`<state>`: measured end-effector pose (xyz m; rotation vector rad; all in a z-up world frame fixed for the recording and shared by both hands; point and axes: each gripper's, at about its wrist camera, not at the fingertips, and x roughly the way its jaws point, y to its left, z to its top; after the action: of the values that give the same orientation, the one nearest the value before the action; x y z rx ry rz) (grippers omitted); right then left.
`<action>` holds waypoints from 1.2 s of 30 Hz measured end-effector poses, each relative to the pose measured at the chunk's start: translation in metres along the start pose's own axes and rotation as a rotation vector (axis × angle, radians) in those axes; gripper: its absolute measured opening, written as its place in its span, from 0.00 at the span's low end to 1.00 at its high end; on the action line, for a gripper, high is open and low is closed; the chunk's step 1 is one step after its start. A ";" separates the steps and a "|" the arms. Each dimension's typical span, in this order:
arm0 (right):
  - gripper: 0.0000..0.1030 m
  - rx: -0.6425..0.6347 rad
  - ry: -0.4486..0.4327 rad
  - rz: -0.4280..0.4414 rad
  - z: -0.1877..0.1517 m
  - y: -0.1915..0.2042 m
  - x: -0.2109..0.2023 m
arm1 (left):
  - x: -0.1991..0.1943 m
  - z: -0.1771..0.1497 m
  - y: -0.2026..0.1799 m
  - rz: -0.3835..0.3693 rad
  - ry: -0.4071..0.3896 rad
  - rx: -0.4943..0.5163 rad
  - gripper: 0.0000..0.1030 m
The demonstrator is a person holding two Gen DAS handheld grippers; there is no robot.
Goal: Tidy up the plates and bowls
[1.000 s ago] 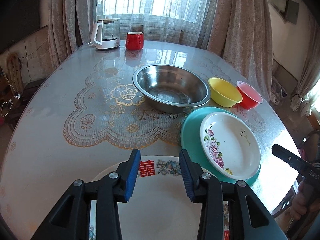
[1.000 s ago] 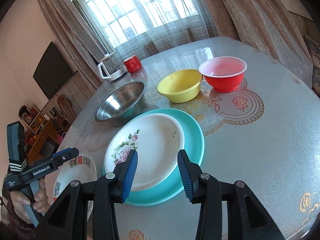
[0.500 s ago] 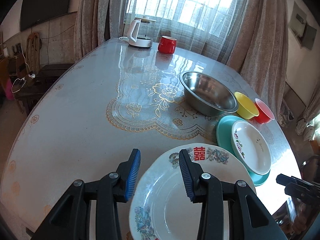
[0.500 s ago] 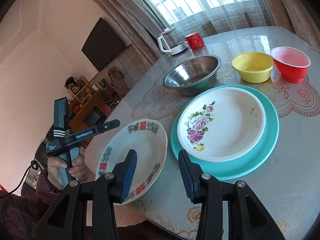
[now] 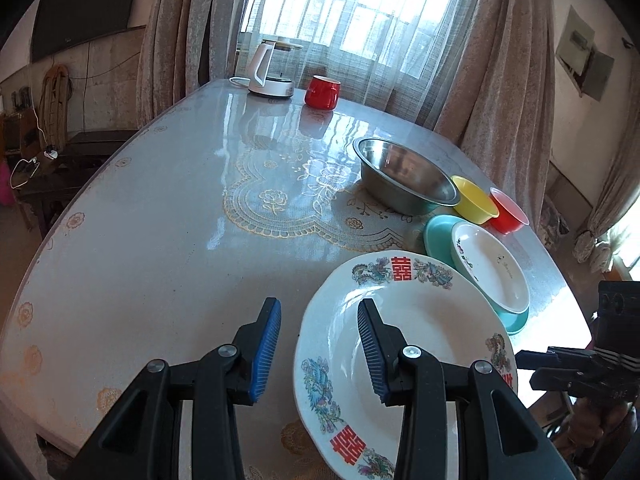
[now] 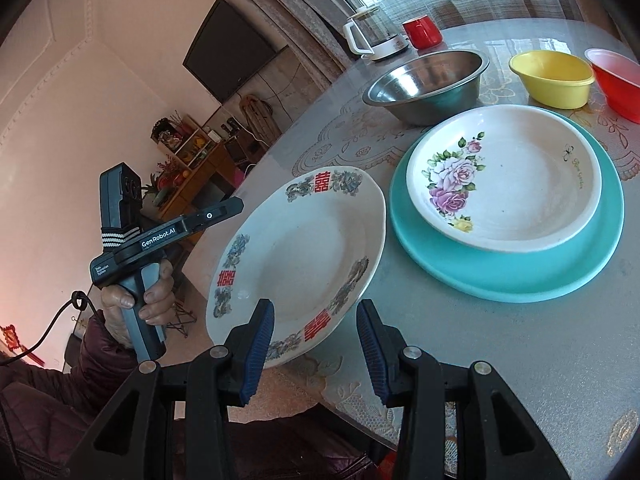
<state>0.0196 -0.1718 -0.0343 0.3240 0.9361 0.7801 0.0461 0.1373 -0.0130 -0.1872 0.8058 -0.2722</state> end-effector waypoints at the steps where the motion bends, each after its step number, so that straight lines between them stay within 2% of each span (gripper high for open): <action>1: 0.42 -0.003 0.003 -0.003 0.000 0.000 0.002 | 0.001 -0.002 0.001 0.001 0.004 -0.002 0.39; 10: 0.41 -0.015 0.018 -0.044 0.001 0.002 0.017 | 0.011 -0.018 0.005 -0.030 0.041 -0.022 0.39; 21: 0.22 -0.039 0.024 -0.101 0.006 -0.002 0.034 | 0.028 -0.022 0.003 -0.054 0.075 -0.041 0.35; 28: 0.22 -0.046 0.038 -0.112 0.005 -0.001 0.042 | 0.035 -0.023 0.002 -0.033 0.095 -0.043 0.32; 36: 0.22 -0.067 0.033 -0.147 0.003 0.005 0.041 | 0.033 -0.026 0.001 -0.015 0.080 -0.029 0.31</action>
<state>0.0344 -0.1386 -0.0545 0.1820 0.9518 0.6819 0.0490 0.1262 -0.0535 -0.2107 0.8880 -0.2834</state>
